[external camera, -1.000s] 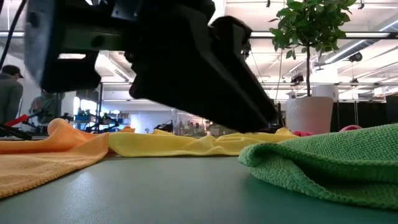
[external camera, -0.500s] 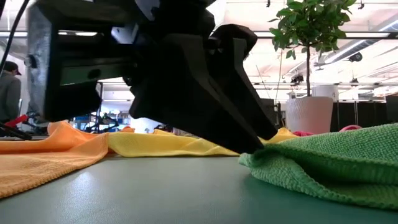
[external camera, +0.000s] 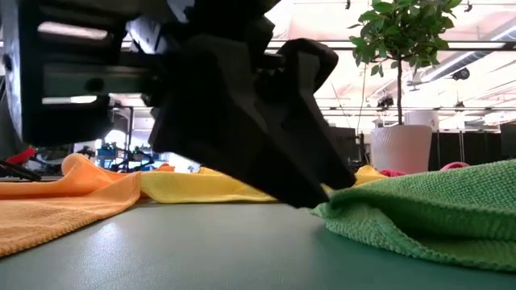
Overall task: Fold microfiber towels
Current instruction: Fold the green towel
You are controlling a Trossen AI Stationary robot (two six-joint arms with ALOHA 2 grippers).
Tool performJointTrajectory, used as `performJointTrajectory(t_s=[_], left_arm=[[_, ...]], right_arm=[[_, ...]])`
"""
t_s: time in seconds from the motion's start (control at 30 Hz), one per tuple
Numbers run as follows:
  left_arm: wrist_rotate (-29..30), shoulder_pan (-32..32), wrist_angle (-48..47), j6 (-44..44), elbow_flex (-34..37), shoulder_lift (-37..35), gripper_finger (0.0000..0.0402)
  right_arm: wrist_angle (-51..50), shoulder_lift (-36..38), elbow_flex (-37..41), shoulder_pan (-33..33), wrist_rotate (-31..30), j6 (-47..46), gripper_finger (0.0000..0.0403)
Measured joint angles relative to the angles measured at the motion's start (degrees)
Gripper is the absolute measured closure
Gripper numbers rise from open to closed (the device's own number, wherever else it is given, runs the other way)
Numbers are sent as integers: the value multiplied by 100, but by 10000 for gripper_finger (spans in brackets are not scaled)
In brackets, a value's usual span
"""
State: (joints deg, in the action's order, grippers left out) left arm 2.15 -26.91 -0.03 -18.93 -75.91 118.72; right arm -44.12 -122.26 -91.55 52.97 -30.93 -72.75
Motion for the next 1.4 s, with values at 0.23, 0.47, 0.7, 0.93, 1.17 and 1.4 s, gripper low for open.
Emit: performJointTrajectory(t_s=[0.23,0.47,0.7,0.93,1.17,1.4], left_arm=[[370,30,8,-309,56,0,283],[410,30,309,-304,61,225,283],[530,-11,404,-242,-77,446,283],[663,-20,386,-234,-73,433,327],[568,-39,373,332,-66,431,392],[540,-76,333,1287,-91,386,398]], right_arm=[[0,0,2,-9,4,-170,287],[12,0,7,-9,-1,-185,287],[84,0,13,-9,-3,-375,287],[94,0,13,-15,115,-431,288],[131,7,9,-14,203,-535,346],[144,91,-3,-13,322,-700,391]])
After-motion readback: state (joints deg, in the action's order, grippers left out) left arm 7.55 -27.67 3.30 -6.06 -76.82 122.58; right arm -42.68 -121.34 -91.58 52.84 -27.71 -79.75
